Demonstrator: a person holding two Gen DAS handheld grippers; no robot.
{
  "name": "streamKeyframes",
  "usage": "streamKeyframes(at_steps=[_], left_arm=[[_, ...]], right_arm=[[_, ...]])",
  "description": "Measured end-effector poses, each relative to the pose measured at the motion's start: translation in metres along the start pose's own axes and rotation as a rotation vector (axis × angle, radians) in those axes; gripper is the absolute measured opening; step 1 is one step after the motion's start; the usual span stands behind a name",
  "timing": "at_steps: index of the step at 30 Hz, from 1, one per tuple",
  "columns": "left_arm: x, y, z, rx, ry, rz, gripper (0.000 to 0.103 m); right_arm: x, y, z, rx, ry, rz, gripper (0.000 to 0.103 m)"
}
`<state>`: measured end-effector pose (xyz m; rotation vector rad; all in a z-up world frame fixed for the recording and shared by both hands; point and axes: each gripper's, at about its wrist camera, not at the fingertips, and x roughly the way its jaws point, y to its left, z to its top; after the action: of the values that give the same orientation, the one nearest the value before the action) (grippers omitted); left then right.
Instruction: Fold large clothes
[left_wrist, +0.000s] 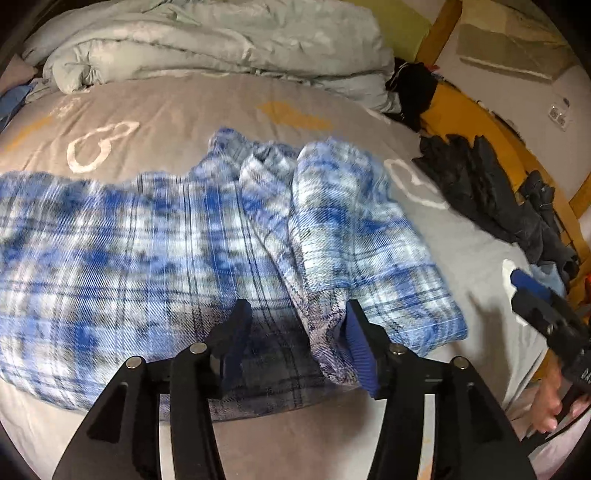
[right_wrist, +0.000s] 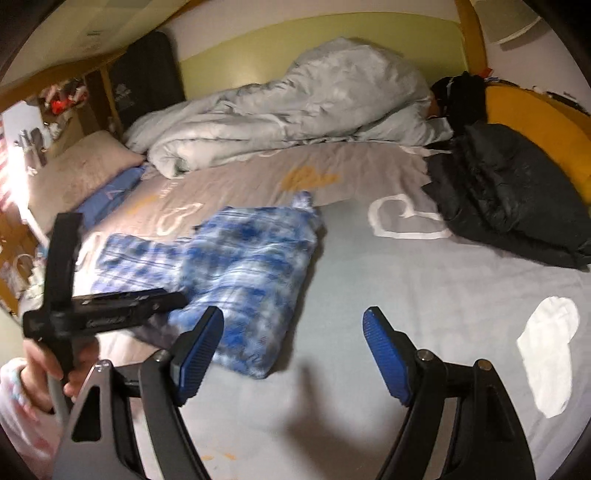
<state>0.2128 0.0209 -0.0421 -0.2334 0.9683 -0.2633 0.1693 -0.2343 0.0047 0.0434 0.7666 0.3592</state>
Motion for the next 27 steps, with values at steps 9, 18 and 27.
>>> streamKeyframes(at_steps=[9,18,27], left_arm=[[-0.025,0.006,-0.013,0.005,-0.095,-0.004,0.052],[-0.112,0.057,-0.015,-0.075,-0.356,0.227,0.084],[-0.124,0.173,-0.03,-0.371,-0.353,0.312,0.097]], right_arm=[[0.021,0.004,0.005,-0.003,0.039,-0.027,0.076],[0.018,0.015,0.004,-0.032,0.006,-0.027,0.076],[0.02,0.025,0.006,-0.054,-0.003,-0.022,0.076]])
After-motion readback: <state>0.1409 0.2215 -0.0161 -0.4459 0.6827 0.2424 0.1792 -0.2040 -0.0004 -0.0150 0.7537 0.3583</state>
